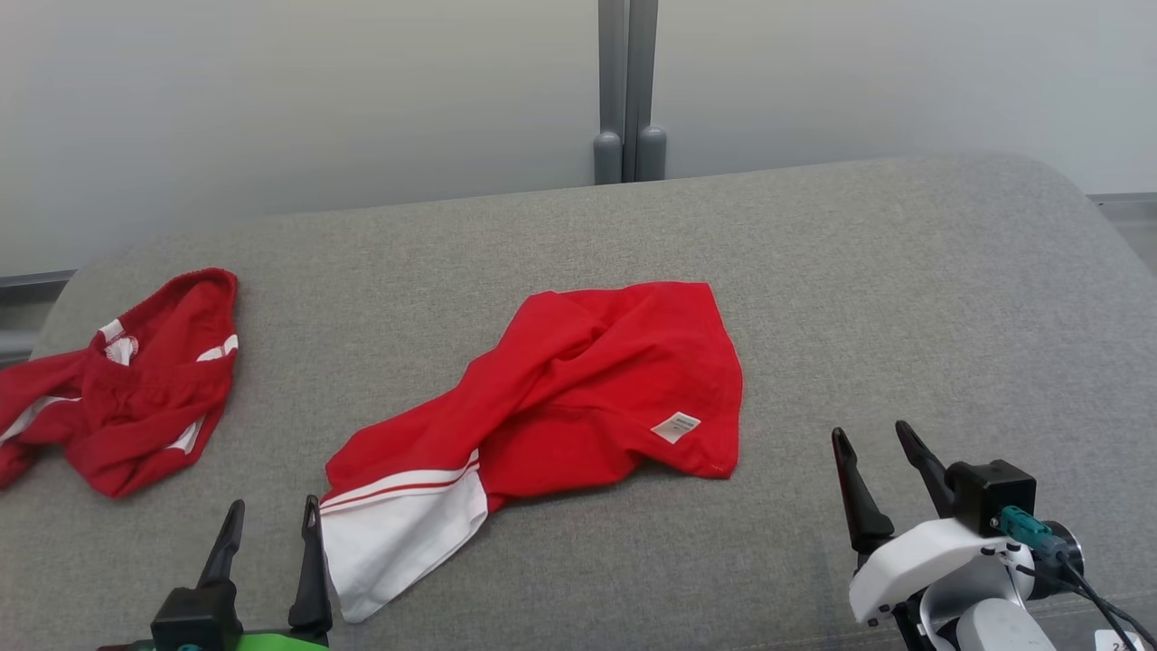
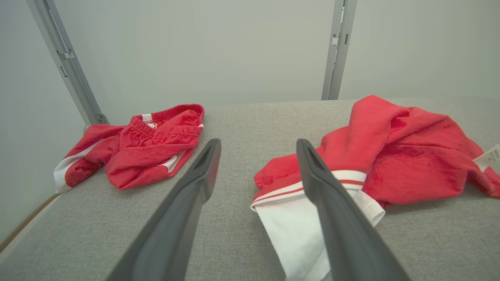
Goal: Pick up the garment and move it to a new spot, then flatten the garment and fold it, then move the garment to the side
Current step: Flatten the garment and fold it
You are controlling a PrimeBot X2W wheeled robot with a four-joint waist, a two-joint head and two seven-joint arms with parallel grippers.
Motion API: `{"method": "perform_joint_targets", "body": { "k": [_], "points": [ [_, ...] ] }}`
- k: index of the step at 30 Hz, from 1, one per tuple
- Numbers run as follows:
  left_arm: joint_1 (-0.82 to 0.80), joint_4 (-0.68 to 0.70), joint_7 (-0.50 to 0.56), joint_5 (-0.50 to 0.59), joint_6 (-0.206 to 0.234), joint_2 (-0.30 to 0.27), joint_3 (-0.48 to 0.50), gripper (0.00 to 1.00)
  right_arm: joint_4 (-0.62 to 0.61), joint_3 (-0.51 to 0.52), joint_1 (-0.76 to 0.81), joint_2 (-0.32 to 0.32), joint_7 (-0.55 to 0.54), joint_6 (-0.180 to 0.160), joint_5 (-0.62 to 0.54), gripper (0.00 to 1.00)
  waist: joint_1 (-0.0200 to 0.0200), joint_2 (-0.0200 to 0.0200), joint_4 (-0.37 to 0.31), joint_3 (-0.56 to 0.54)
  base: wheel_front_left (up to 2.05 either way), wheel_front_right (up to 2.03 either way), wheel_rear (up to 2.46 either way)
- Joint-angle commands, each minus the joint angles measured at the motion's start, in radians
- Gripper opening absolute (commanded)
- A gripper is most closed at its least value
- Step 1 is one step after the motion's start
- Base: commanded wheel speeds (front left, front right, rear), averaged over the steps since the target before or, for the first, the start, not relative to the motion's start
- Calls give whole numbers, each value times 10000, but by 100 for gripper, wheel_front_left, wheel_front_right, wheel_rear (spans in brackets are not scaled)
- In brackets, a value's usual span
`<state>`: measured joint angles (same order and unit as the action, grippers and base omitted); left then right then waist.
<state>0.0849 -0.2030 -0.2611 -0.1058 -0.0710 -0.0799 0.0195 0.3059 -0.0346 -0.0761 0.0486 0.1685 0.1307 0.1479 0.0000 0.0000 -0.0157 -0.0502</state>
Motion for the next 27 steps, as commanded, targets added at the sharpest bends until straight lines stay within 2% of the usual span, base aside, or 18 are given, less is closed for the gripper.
{"method": "perform_joint_targets", "body": {
  "k": [1,12,20,27],
  "points": [
    [-180,-51,-42,-57,-67,-8,-25,100,38,3,34,35,-16,1,76,100,0,0,16,3,0,0,0],
    [-219,-1286,70,-643,-400,46,-557,100,823,-696,-263,35,-208,1,531,100,0,0,258,114,0,0,0],
    [-644,-2764,66,-998,-526,57,-1165,100,2441,-1274,-1078,38,-43,1,708,100,0,0,475,273,0,0,0],
    [-1296,-4151,13,-1185,-585,-91,-1558,100,4331,-1730,-2069,37,297,1,881,100,0,0,619,441,0,0,0]
  ]
}}
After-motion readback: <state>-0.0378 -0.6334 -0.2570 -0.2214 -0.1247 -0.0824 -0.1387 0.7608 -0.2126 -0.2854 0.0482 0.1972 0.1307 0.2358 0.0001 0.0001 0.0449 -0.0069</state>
